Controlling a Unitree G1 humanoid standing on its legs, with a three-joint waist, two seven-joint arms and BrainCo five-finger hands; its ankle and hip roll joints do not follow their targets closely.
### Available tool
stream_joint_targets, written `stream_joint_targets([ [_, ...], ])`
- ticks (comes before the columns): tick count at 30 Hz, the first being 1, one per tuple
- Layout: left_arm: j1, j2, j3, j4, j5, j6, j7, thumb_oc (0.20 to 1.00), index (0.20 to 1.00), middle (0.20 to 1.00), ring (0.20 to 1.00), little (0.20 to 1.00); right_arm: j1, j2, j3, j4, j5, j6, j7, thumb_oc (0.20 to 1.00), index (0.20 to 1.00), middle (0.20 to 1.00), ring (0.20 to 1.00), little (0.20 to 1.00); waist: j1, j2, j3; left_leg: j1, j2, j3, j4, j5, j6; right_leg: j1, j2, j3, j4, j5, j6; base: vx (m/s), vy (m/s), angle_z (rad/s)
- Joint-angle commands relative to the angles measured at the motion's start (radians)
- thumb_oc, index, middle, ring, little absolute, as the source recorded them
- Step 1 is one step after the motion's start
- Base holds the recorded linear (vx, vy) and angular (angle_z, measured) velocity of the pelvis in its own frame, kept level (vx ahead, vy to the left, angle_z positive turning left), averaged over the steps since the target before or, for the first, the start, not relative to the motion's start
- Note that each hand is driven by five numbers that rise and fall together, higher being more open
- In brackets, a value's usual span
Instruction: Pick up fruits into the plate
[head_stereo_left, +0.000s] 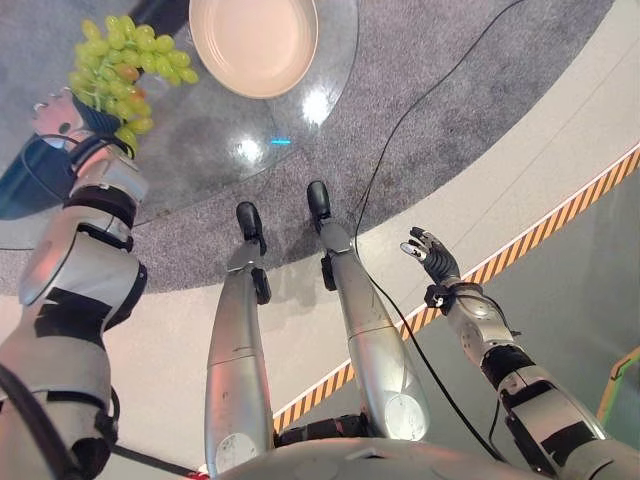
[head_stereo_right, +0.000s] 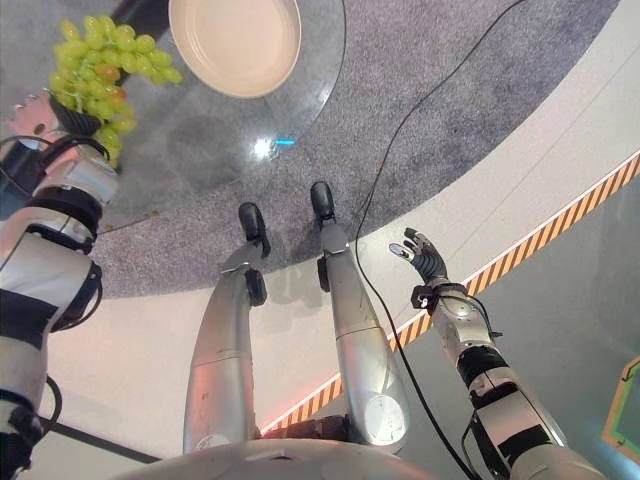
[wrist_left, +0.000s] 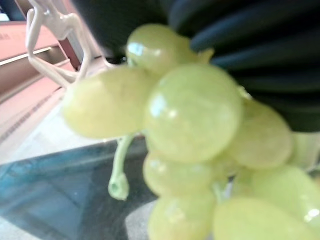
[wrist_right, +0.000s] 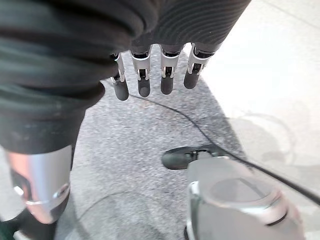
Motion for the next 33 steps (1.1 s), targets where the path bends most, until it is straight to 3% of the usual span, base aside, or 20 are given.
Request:
stream_joint_targets([
  [1, 0.076, 0.022, 0.053, -0.011, -0.003, -0.035, 0.017, 0.2, 0.2, 0.2, 0.2, 0.2, 0.1, -0.013, -0.016, -0.037, -0.002, -0.027, -0.001, 1.0, 1.0, 1.0, 1.0, 1.0, 0.016, 0.062, -0.013, 0.164, -0.065, -0.083, -0.121, -0.039, 0.013, 0.088, 0.085, -0.047, 0.061, -0.105, -0.01, 0.0, 0.0, 0.0],
  [6, 0.147, 0.046, 0.075, -0.072, 0.022, -0.095, -0.003, 0.2, 0.2, 0.2, 0.2, 0.2, 0.116, -0.024, -0.048, -0.031, -0.02, -0.031, 0.012, 1.0, 1.0, 1.0, 1.0, 1.0, 0.034, 0.098, -0.013, 0.29, -0.059, -0.084, -0.176, -0.033, 0.009, 0.201, 0.053, -0.059, 0.033, -0.124, -0.006, 0.01, 0.005, 0.02],
  [15, 0.249, 0.114, 0.117, -0.261, 0.104, -0.134, -0.084, 0.2, 0.2, 0.2, 0.2, 0.2, 0.141, -0.028, -0.098, -0.075, -0.045, -0.012, 0.02, 1.0, 1.0, 1.0, 1.0, 1.0, 0.05, 0.135, -0.014, 0.491, -0.049, -0.081, -0.251, -0.032, -0.003, 0.405, 0.008, -0.085, -0.03, -0.14, -0.003, 0.05, 0.007, 0.11],
  [22, 0.396, 0.185, 0.164, -0.472, 0.245, -0.199, -0.168, 0.2, 0.2, 0.2, 0.2, 0.2, 0.209, -0.03, -0.151, -0.166, -0.064, -0.003, 0.01, 1.0, 1.0, 1.0, 1.0, 1.0, 0.067, 0.158, -0.108, 0.626, -0.051, -0.085, -0.316, -0.038, -0.011, 0.56, -0.038, -0.109, -0.1, -0.151, 0.003, 0.1, -0.001, 0.12],
  [33, 0.655, 0.328, 0.3, -0.805, 0.403, -0.316, -0.354, 0.2, 0.2, 0.2, 0.2, 0.2, 0.336, -0.047, -0.27, -0.42, -0.095, 0.024, 0.09, 1.0, 1.0, 1.0, 1.0, 1.0, 0.09, 0.159, -0.304, 0.848, -0.057, -0.104, -0.429, -0.053, -0.003, 0.821, -0.056, -0.12, -0.259, -0.137, 0.024, 0.16, -0.06, 0.13],
])
